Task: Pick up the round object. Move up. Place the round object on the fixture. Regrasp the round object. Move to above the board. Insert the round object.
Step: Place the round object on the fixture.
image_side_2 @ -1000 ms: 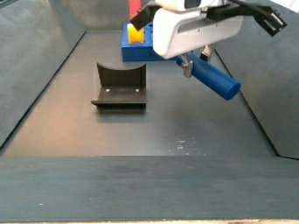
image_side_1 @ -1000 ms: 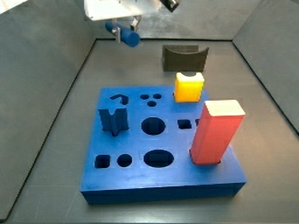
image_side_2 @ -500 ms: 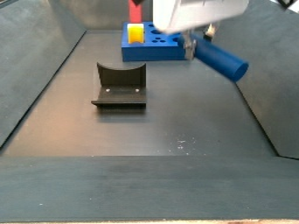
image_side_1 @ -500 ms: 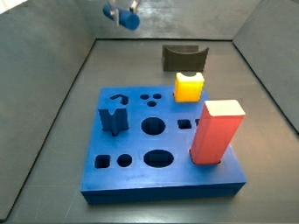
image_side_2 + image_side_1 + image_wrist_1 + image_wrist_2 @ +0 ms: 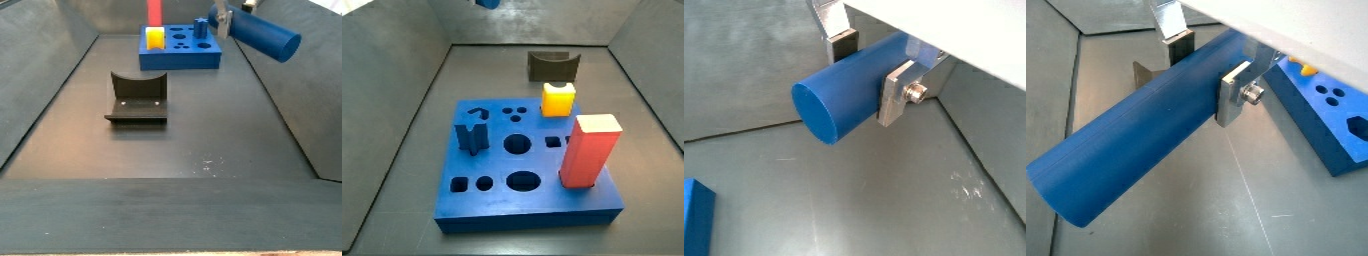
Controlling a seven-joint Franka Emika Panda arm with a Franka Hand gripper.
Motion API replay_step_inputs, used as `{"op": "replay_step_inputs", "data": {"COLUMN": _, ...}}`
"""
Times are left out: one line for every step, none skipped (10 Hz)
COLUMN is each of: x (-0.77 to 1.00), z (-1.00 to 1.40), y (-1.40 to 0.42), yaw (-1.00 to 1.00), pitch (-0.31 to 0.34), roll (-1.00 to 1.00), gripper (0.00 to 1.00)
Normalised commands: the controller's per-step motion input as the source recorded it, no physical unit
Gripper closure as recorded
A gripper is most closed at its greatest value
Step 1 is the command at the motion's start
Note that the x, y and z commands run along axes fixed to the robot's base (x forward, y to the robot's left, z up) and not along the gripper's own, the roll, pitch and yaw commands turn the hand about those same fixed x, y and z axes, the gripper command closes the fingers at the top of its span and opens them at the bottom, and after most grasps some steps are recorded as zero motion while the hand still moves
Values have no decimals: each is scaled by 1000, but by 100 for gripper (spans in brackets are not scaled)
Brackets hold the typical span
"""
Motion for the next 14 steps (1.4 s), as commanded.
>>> {"op": "replay_step_inputs", "data": {"x": 1000, "z": 284, "y": -556, "yaw": -1000, "pitch": -64, "roll": 11, "gripper": 100}}
{"op": "replay_step_inputs", "data": {"x": 1000, "z": 255, "y": -489, "yaw": -1000, "pitch": -43, "roll": 2, "gripper": 100}}
{"op": "replay_step_inputs", "data": {"x": 1000, "z": 227, "y": -423, "yaw": -1000, "pitch": -17, "roll": -7, "gripper": 100}}
{"op": "replay_step_inputs", "data": {"x": 1000, "z": 195, "y": -374, "yaw": -1000, "pitch": 25, "roll": -17, "gripper": 100}}
{"op": "replay_step_inputs", "data": {"x": 1000, "z": 166, "y": -314, "yaw": -974, "pitch": 73, "roll": -27, "gripper": 100}}
{"op": "replay_step_inputs", "data": {"x": 1000, "z": 136, "y": -248, "yaw": -639, "pitch": 112, "roll": -30, "gripper": 100}}
{"op": "replay_step_inputs", "data": {"x": 1000, "z": 117, "y": -211, "yaw": -424, "pitch": 129, "roll": -30, "gripper": 100}}
{"op": "replay_step_inputs", "data": {"x": 1000, "z": 96, "y": -167, "yaw": -277, "pitch": 141, "roll": -28, "gripper": 100}}
{"op": "replay_step_inputs", "data": {"x": 1000, "z": 80, "y": -131, "yaw": -182, "pitch": 147, "roll": -26, "gripper": 100}}
{"op": "replay_step_inputs", "data": {"x": 1000, "z": 59, "y": -91, "yaw": -115, "pitch": 150, "roll": -22, "gripper": 100}}
{"op": "replay_step_inputs", "data": {"x": 979, "z": 49, "y": -62, "yaw": -87, "pitch": 155, "roll": -18, "gripper": 100}}
{"op": "replay_step_inputs", "data": {"x": 915, "z": 45, "y": -44, "yaw": -76, "pitch": 160, "roll": -16, "gripper": 100}}
{"op": "replay_step_inputs", "data": {"x": 790, "z": 31, "y": -22, "yaw": -63, "pitch": 163, "roll": -10, "gripper": 100}}
{"op": "replay_step_inputs", "data": {"x": 699, "z": 17, "y": -13, "yaw": -58, "pitch": 158, "roll": -7, "gripper": 100}}
